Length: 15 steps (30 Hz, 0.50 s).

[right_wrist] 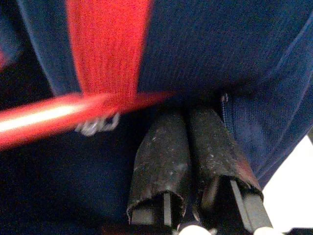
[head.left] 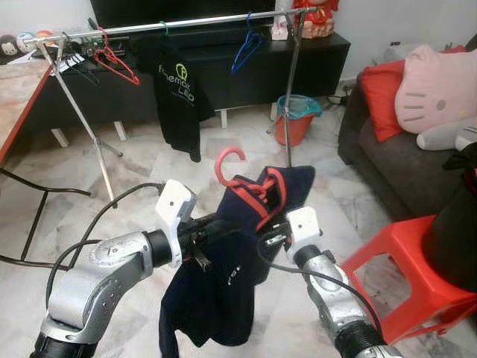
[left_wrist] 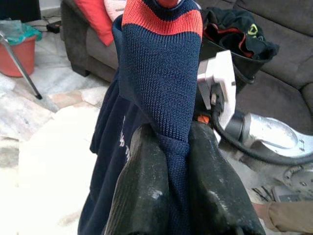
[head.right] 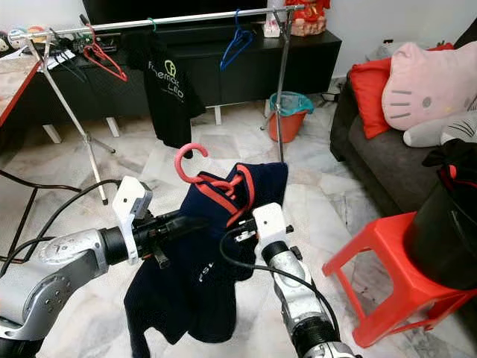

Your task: Hang hanger

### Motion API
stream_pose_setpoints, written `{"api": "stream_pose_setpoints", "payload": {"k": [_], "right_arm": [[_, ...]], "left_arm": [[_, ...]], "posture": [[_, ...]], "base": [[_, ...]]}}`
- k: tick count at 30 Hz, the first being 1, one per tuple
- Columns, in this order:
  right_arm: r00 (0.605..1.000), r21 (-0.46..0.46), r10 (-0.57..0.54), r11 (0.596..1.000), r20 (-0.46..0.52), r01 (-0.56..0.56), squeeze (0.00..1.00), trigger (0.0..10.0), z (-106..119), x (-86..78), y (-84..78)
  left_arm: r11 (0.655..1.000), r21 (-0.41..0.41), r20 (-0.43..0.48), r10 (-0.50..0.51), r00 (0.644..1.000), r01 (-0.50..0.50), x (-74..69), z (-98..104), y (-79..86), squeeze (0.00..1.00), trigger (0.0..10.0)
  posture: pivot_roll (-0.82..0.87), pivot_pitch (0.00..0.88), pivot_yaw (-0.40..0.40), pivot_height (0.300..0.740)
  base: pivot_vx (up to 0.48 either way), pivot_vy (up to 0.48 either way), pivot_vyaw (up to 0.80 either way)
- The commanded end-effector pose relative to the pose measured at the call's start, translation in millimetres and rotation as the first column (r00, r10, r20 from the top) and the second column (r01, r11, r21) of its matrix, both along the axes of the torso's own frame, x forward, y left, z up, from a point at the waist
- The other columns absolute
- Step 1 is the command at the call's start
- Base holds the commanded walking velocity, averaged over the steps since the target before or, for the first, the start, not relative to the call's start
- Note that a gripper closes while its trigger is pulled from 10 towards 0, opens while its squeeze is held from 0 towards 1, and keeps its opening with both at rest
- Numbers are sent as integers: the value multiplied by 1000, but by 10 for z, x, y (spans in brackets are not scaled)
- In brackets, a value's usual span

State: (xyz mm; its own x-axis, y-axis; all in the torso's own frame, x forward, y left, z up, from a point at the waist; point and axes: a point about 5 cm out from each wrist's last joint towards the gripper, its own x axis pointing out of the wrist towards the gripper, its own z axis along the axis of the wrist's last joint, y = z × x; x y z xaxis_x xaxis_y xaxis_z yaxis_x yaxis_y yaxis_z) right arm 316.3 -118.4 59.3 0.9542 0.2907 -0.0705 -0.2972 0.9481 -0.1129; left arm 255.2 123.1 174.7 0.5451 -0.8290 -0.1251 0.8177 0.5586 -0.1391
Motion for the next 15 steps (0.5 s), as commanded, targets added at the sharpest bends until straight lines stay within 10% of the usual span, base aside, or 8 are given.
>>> {"api": "stream_pose_setpoints", "payload": {"k": [1, 4, 6, 15], "right_arm": [[1000, -2, -27, 1000, 9, 27, 0, 10000, 18, 22, -25], [999, -7, -41, 999, 6, 41, 0, 10000, 4, 17, -26], [999, -2, -42, 999, -2, 42, 969, 10000, -20, 1, -14], [999, 8, -4, 1000, -33, 5, 1000, 10000, -93, -74, 42]], "left_arm": [[1000, 7, 33, -31, 999, 30, -41, 68, -25, 0, 10000], [1000, 15, 29, -24, 999, 24, -39, 54, -11, 0, 10000], [1000, 22, 29, 10, 1000, -11, -8, 30, 23, 0, 10000], [975, 37, 35, 216, 976, -217, 239, -22, 138, 0, 10000]], "posture": [[13, 42, 4, 740], [13, 42, 4, 740], [13, 43, 5, 740], [9, 44, 7, 740]], "base": [[0, 0, 0], [0, 0, 0], [0, 0, 0], [0, 0, 0]]}}
